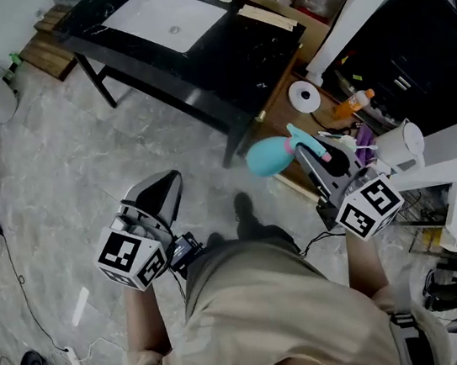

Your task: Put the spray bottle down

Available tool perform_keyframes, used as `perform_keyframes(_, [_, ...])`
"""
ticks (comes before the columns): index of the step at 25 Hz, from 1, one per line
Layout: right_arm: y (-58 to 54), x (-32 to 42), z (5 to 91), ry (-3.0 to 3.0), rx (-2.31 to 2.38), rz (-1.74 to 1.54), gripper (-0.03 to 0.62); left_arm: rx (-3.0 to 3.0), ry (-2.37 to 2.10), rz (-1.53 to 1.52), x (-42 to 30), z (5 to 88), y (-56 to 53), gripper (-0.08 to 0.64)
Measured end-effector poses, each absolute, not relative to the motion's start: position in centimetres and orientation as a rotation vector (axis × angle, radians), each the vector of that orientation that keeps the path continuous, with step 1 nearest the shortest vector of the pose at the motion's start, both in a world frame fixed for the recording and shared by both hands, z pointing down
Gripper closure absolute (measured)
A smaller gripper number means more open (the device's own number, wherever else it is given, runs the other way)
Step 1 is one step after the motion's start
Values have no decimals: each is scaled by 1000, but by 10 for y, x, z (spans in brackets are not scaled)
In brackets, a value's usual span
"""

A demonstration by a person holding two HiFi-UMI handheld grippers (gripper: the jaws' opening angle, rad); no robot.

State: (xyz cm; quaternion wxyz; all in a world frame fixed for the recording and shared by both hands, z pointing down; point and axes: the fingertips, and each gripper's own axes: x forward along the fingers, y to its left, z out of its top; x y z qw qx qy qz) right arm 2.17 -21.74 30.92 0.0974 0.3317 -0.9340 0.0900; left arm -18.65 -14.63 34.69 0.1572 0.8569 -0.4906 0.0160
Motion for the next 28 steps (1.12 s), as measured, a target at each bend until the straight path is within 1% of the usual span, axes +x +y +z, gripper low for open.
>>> perform_keyframes(13, [-297,32,303,-2811,922,244,499,2420,-1408,117,-161,353,-208,551])
perform_keyframes(21, [-348,43,284,-2851,916,203,499,2415,-1454,130,-155,347,-249,551])
perform_keyframes(28, [-360,37,292,-2879,807,259,499,2353,-1540,156,-155,341,-252,551])
